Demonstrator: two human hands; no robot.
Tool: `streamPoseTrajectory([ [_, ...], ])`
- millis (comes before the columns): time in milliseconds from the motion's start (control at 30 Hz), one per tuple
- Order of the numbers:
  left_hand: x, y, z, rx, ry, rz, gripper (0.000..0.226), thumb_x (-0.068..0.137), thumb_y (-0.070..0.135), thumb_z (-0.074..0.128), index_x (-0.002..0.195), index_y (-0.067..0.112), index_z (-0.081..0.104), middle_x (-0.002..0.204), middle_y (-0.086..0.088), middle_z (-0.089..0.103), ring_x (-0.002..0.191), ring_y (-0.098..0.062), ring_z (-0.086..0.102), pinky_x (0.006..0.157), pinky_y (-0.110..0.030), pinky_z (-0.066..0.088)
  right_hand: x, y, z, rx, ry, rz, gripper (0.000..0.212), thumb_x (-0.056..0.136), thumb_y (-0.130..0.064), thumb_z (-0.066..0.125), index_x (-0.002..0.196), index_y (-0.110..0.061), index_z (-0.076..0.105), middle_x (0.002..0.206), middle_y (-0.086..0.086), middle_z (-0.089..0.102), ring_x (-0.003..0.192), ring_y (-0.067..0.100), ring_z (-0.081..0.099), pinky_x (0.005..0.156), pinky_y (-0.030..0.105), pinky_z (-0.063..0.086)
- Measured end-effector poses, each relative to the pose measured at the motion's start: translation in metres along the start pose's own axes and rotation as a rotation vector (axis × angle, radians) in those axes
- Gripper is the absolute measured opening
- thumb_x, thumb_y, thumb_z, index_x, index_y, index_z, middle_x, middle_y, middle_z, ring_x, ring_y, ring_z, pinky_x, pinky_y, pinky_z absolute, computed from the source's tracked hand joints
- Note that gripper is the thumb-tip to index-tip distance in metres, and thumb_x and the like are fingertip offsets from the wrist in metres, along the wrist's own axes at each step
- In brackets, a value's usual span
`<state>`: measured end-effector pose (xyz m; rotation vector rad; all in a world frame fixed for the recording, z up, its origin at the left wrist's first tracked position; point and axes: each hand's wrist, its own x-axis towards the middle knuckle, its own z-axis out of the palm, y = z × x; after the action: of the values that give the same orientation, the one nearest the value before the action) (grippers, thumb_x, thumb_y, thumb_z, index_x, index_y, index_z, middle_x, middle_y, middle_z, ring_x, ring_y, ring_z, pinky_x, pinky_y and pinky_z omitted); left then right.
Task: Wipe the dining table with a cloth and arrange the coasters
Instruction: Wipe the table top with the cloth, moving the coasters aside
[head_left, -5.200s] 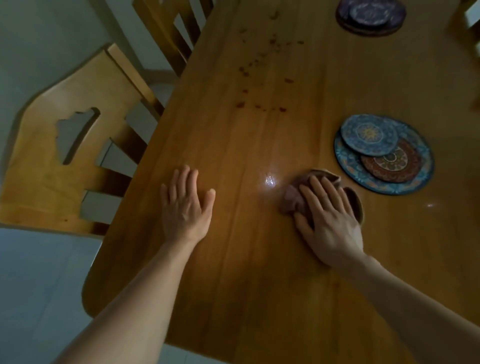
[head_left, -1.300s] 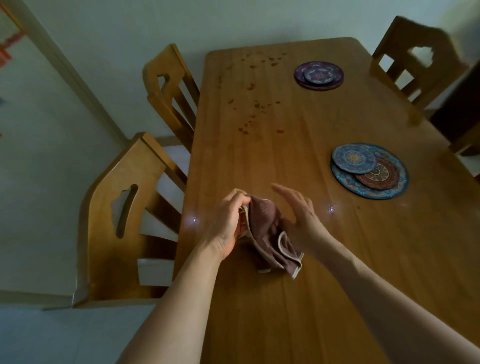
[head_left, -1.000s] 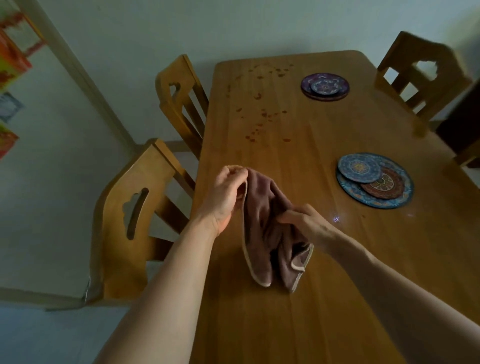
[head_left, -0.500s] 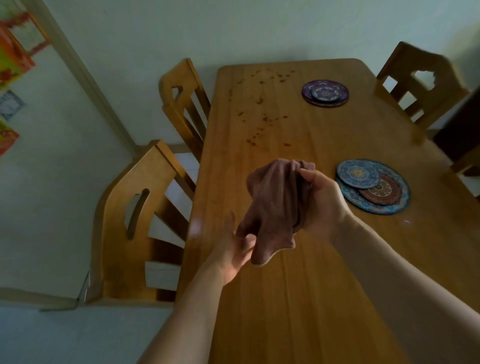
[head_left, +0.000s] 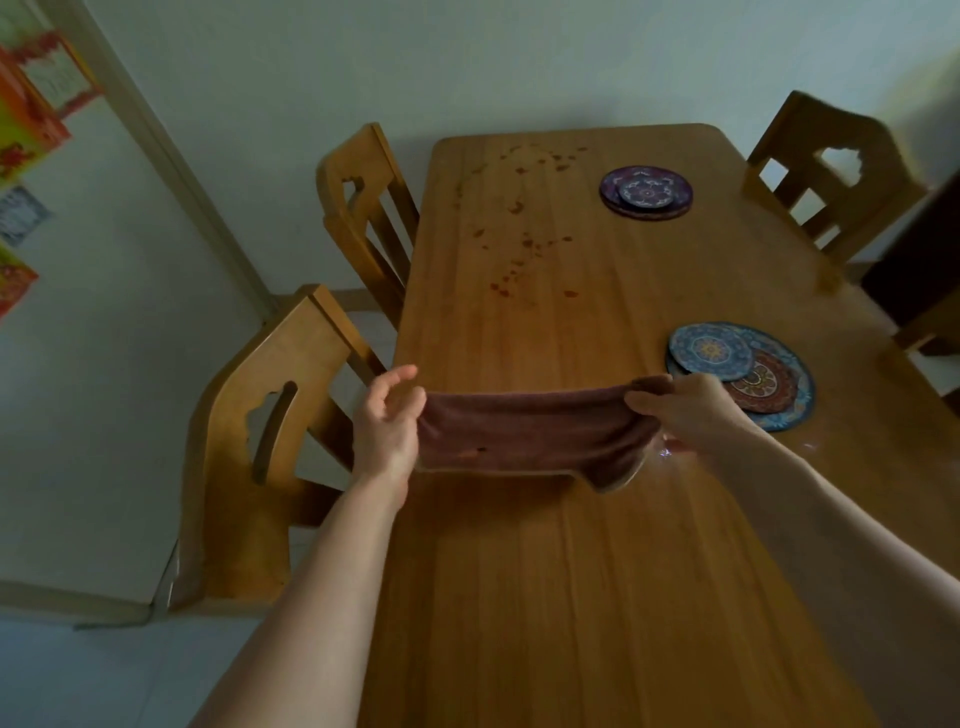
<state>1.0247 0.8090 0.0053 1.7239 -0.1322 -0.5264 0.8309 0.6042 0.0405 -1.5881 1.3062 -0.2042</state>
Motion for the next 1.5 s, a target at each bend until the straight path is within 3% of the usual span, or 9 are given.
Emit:
streamPoseTrajectory([
  [167, 0.003, 0.013, -0.007, 0.184, -0.117, 0.117, 0.034, 0.094, 0.007, 0.058, 0.121, 0.026, 0.065, 0.127, -0.002, 0.062, 0.122, -0.019, 0.056, 0.102, -0.04, 0.049, 0.002, 0.006, -0.006, 0.052, 0.17, -0.084, 0.069, 0.075, -0.021, 0.082, 0.133, -0.008, 0.047, 0.118, 0.009, 0.059, 0.101, 0.025, 0.062, 0.085, 0.041, 0.055],
  [300, 0.005, 0.011, -0.012, 0.525, -0.057, 0.312, 0.044, 0.091, 0.007, 0.064, 0.134, 0.016, 0.056, 0.131, -0.005, 0.059, 0.115, -0.012, 0.055, 0.097, -0.027, 0.048, -0.007, 0.0, -0.006, -0.179, -0.102, -0.336, 0.046, 0.081, 0.003, 0.07, 0.123, -0.014, 0.062, 0.104, 0.008, 0.068, 0.086, 0.013, 0.063, 0.066, 0.016, 0.046],
  [500, 0.008, 0.01, -0.012, 0.653, 0.139, 0.533, 0.015, 0.096, 0.022, 0.058, 0.109, 0.018, 0.064, 0.11, -0.001, 0.06, 0.096, -0.014, 0.059, 0.067, -0.013, 0.044, -0.006, -0.003, -0.007, -0.442, 0.255, -0.48, 0.02, 0.089, -0.014, 0.061, 0.1, -0.026, 0.073, 0.086, -0.005, 0.064, 0.086, 0.02, 0.06, 0.065, 0.03, 0.04],
  [700, 0.006, 0.01, 0.0, 0.531, 0.179, 0.734, 0.009, 0.092, 0.019, 0.063, 0.101, 0.017, 0.063, 0.115, 0.001, 0.046, 0.106, -0.015, 0.052, 0.078, -0.021, 0.052, 0.0, -0.004, -0.012, -0.379, 0.472, -0.544, 0.014, 0.092, -0.034, 0.055, 0.096, -0.033, 0.068, 0.08, -0.005, 0.069, 0.079, 0.025, 0.063, 0.068, 0.041, 0.051],
  [800, 0.0, -0.015, -0.001, 0.612, 0.055, 0.782, 0.009, 0.088, 0.02, 0.068, 0.096, 0.017, 0.066, 0.122, 0.0, 0.048, 0.116, -0.01, 0.046, 0.085, -0.014, 0.045, 0.004, 0.019, -0.015, -0.329, 0.35, -0.437, 0.016, 0.087, -0.021, 0.056, 0.086, -0.03, 0.069, 0.064, -0.004, 0.069, 0.063, 0.02, 0.068, 0.065, 0.043, 0.056],
  [900, -0.014, -0.049, -0.005, 0.838, -0.284, 0.647, 0.008, 0.086, 0.03, 0.07, 0.093, 0.029, 0.066, 0.119, 0.012, 0.053, 0.116, -0.004, 0.046, 0.097, -0.028, 0.044, 0.01, 0.055, -0.017, -0.316, 0.164, -0.191, 0.026, 0.083, -0.006, 0.058, 0.072, -0.026, 0.069, 0.057, 0.0, 0.069, 0.059, 0.02, 0.069, 0.069, 0.045, 0.06],
  [1100, -0.032, -0.077, -0.001, 1.081, -0.636, 0.431, 0.017, 0.084, 0.04, 0.07, 0.099, 0.032, 0.069, 0.12, 0.015, 0.049, 0.121, -0.004, 0.038, 0.099, -0.027, 0.039, 0.02, 0.09, -0.007, -0.149, 0.085, 0.11, 0.016, 0.086, -0.013, 0.063, 0.077, -0.005, 0.073, 0.071, 0.014, 0.072, 0.07, 0.029, 0.071, 0.072, 0.042, 0.061],
  [1300, -0.026, -0.085, 0.001, 0.783, -0.563, 0.158, 0.045, 0.088, 0.062, 0.051, 0.103, 0.023, 0.069, 0.117, 0.01, 0.054, 0.112, -0.006, 0.05, 0.093, -0.025, 0.042, 0.005, 0.07, 0.04, -0.144, 0.149, -0.308, 0.037, 0.08, 0.009, 0.053, 0.098, -0.018, 0.07, 0.094, -0.003, 0.066, 0.082, 0.01, 0.062, 0.061, 0.015, 0.046],
  [1500, -0.015, -0.098, -0.009, 0.752, -0.187, 0.29, 0.031, 0.103, 0.031, 0.039, 0.116, 0.017, 0.063, 0.113, 0.003, 0.06, 0.107, -0.012, 0.056, 0.089, -0.024, 0.044, -0.032, 0.061, 0.109, -0.42, -0.491, -0.776, 0.03, 0.09, -0.007, 0.058, 0.114, -0.021, 0.067, 0.115, -0.009, 0.067, 0.102, 0.002, 0.064, 0.082, 0.015, 0.055],
])
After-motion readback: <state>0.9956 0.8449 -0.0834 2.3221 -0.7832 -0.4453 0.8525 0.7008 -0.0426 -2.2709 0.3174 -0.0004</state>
